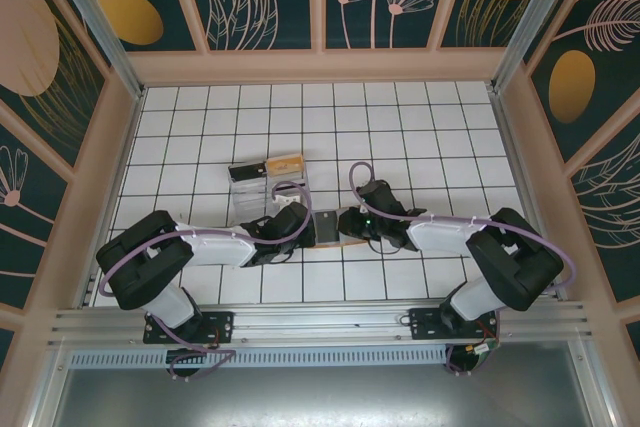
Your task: Take the credit cards out of the card holder
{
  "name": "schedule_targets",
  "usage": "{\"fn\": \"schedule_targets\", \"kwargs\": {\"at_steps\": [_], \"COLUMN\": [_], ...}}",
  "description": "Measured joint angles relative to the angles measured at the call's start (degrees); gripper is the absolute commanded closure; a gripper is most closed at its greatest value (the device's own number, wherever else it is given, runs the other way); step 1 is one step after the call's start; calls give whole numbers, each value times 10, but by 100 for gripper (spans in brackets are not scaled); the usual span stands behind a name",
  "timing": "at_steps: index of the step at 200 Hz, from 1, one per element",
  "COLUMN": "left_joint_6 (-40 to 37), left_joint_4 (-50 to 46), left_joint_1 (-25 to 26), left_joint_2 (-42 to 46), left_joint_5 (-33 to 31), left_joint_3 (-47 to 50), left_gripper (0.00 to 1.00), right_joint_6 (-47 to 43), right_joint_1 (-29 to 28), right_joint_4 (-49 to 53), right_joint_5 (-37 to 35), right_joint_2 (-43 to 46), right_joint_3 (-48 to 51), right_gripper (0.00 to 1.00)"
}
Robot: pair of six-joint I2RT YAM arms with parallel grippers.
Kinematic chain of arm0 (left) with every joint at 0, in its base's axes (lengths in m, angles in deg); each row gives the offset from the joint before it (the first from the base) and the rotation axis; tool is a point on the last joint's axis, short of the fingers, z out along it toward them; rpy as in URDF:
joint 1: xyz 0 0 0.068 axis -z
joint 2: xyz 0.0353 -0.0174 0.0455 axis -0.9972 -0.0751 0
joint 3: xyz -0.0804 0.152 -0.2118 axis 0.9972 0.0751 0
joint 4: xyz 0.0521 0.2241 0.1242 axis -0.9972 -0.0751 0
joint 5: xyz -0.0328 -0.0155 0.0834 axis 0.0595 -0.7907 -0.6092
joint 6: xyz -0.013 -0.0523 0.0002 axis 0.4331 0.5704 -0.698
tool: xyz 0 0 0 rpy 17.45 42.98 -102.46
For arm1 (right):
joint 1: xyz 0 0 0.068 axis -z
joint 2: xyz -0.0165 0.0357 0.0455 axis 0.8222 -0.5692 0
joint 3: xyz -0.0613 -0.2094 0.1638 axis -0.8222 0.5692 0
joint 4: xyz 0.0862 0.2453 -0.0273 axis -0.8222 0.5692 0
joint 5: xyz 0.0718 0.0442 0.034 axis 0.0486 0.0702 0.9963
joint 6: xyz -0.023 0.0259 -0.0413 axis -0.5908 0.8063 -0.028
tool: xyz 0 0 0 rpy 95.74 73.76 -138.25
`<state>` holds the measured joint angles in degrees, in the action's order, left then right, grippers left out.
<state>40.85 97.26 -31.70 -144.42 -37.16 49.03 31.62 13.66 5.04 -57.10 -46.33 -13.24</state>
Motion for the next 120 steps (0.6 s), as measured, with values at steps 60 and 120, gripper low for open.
{"fn": "schedule_targets", "kwargs": {"at_steps": [60,120], "left_joint_6": [0,0], "left_joint_4": [3,3], "left_joint_1": [0,0], "left_joint_2": [-1,-2], "left_joint_5": [0,3], "left_joint_3": [0,0], "left_gripper": [100,100], "right_joint_6": [-9,-8], "right_joint_1": [-5,-5], "right_joint_4": [-4,-11], "right_joint_5": [2,5], "right_joint_2": [-17,-32], "right_joint_3": [-7,-7], "right_gripper": [78,77]}}
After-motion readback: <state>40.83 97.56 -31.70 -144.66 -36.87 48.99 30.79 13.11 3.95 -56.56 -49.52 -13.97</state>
